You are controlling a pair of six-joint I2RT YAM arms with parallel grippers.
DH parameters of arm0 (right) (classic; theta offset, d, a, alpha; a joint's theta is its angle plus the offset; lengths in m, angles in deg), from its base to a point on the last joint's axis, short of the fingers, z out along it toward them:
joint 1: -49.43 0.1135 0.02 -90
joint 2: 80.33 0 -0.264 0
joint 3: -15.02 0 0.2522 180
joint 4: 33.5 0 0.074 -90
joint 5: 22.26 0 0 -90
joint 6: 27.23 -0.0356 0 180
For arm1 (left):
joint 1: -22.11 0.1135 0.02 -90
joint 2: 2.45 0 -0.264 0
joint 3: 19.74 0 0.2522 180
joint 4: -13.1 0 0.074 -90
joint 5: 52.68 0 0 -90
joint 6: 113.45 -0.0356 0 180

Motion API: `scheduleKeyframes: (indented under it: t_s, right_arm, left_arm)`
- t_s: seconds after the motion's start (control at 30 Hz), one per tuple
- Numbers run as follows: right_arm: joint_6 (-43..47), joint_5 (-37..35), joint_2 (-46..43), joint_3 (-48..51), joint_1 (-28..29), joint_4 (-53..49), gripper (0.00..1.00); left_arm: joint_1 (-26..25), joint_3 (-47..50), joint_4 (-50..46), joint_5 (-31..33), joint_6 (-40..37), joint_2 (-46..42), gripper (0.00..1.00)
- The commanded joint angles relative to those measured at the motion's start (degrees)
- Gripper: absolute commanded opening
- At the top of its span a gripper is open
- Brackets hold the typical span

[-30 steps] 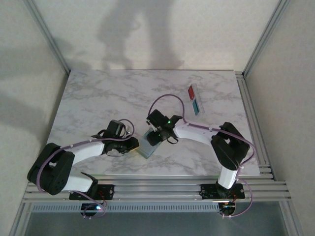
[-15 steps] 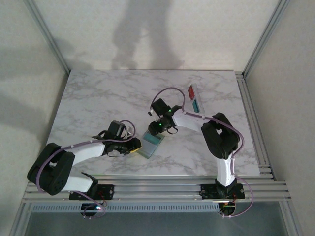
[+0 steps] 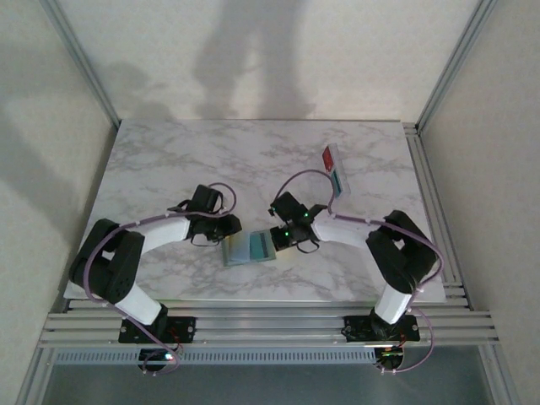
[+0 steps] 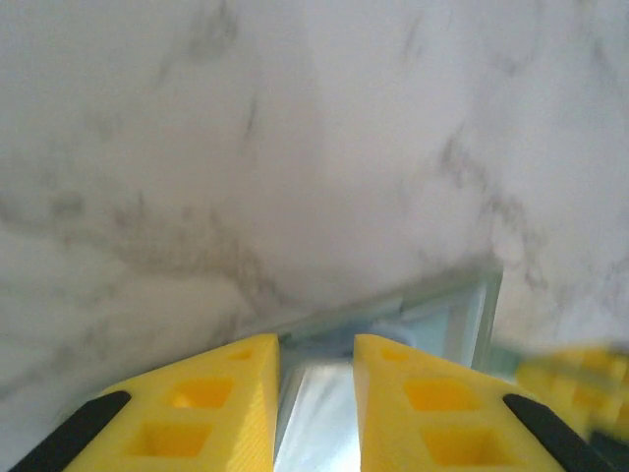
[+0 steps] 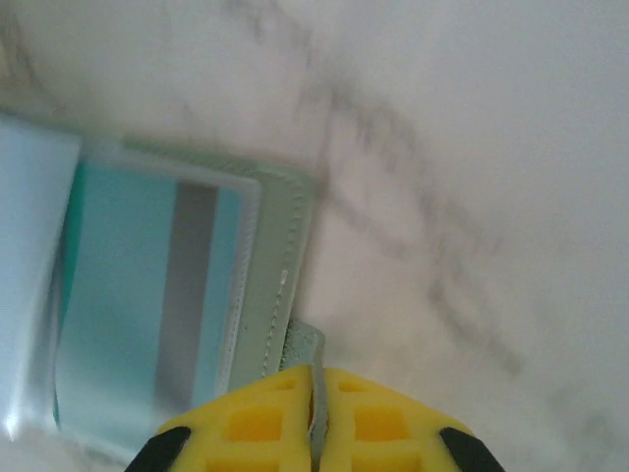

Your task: Put the credit cards into the card holder

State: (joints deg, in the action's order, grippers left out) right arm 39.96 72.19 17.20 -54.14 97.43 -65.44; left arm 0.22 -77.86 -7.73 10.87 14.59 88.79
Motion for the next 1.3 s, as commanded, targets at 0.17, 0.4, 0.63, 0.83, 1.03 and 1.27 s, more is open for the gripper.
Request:
scheduleKeyframes:
  t_s: [0.17,0.4,0.63,0.83,1.03,1.27]
  right_arm:
    - [-23.6,-4.3,-8.1,11.4,5.3,9.9,0.18]
    - [-18.4,-6.8,-11.6,9.4,4.6,5.3,0.41]
    - [-1.0,-8.0,-14.7,-4.2,-3.7,-7.8,0.44]
    - [3.7,-11.1,-13.1,-18.9,-17.2,-19.1,0.51]
    - [9.2,-8.3,-4.3,-27.4,-27.0,-21.5,0.54]
    - [17.1,-21.6,12.4,-44.4,-27.9,-29.2,0.64]
  left_arm:
    - [1.1,-9.7,-6.8,5.5,-5.5,4.2,0.26]
    - [2.7,-8.4,-9.9,7.5,-7.4,-1.7,0.3]
    - [4.0,-6.1,-10.9,9.1,-8.7,-11.4,0.5]
    - [4.9,-7.4,-13.7,16.1,-11.6,-18.4,0.56]
    - [4.9,-6.4,-13.1,16.0,-12.0,-19.4,0.56]
    - [4.9,-4.4,-12.9,13.9,-11.3,-21.2,0.57]
